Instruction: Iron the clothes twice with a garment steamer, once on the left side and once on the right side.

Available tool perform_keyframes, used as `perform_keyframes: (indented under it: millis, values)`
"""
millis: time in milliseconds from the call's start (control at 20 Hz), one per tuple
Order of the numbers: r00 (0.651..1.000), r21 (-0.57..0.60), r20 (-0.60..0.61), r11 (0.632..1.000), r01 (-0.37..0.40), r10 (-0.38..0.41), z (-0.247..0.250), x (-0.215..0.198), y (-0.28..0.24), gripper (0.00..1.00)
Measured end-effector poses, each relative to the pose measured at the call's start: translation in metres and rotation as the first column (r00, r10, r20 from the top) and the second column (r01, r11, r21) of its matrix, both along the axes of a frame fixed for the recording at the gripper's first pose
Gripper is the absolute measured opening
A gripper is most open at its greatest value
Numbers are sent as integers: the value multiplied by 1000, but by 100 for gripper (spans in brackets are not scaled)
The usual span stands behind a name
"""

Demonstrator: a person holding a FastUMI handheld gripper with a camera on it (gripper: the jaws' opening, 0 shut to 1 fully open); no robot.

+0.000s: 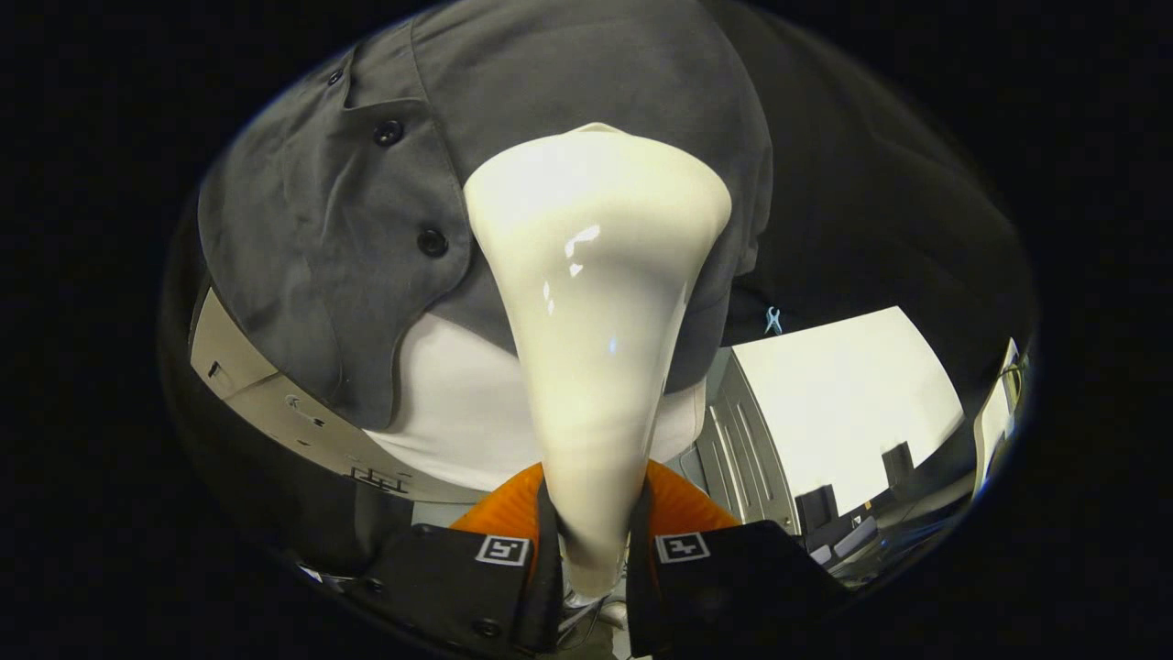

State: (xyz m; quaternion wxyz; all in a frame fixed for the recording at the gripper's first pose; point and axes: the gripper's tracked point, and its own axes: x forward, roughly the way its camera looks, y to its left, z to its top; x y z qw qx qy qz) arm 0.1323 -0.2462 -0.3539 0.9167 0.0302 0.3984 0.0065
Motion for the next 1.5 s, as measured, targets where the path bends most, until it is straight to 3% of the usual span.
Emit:
perform_keyframes:
  millis: [350,750,1000,1200,1500]
  values:
    - [990,-19,128,998,65,-62,49,-35,20,36]
    - [935,41,332,992,119,-126,145,-66,74,36]
    - [901,37,426,996,80,-88,211,-75,101,36]
    - [858,27,508,997,72,-75,259,-83,115,35]
    - [762,29,643,997,71,-73,333,-100,127,35]
